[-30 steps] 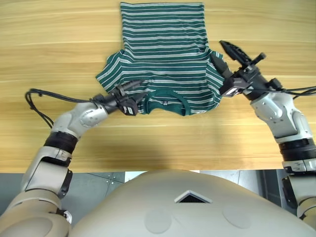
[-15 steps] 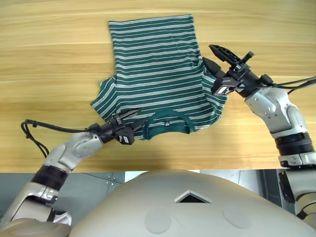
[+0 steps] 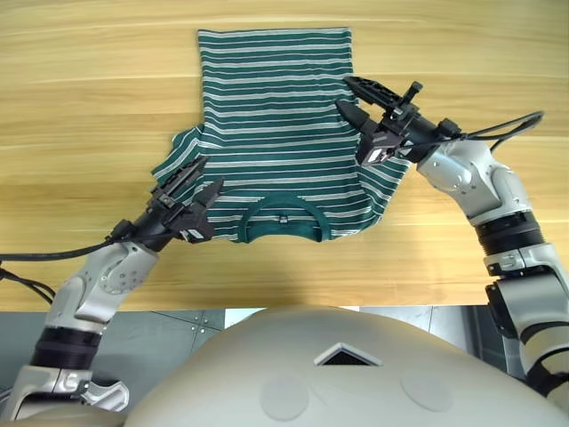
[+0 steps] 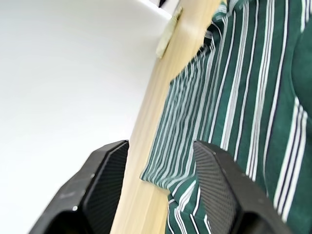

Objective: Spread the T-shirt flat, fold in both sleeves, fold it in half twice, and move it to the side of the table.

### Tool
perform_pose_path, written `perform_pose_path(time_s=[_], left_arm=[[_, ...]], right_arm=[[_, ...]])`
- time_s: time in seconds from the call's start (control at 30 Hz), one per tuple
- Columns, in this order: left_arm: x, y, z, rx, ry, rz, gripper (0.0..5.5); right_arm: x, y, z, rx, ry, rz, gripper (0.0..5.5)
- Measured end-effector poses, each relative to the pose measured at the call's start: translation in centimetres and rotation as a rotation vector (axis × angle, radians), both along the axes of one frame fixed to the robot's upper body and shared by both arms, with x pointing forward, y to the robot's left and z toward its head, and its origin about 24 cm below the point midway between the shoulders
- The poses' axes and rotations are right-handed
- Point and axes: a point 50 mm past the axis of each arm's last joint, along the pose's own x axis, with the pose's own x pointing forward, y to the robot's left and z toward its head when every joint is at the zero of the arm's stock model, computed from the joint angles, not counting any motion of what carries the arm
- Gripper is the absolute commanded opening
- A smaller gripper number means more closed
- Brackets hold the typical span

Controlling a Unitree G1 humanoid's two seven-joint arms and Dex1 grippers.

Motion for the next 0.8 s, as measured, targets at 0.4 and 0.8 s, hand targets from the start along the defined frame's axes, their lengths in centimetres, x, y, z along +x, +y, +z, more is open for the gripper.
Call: perform_pose_path(time_s=[0.4, 0.8], left_arm=[[0.0, 6.4, -2.4, 0.091, 0.043, 0.525, 2.45], [0.3, 3.4, -4.3, 0.354, 0.286, 0.284, 2.45]], right_arm=[[5.2, 2.6, -3.3, -0.077, 0.063, -0.090, 1.86], [5.3, -2.1, -2.7, -0.098, 0.019, -0.181, 1.86]])
